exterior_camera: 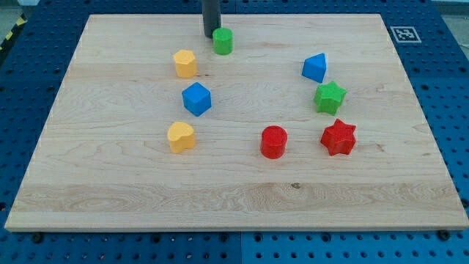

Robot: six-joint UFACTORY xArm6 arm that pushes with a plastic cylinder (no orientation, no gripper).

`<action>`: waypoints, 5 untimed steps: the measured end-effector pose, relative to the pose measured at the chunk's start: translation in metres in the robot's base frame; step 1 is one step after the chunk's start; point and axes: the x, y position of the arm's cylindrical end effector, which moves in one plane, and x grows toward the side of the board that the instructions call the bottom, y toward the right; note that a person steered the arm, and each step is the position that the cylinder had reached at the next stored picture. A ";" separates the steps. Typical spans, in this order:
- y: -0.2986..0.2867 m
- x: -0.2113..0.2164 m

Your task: Push the green circle towards the right side of the yellow hexagon

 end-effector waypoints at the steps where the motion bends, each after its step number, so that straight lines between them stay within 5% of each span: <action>1: -0.005 0.017; 5: -0.004 0.007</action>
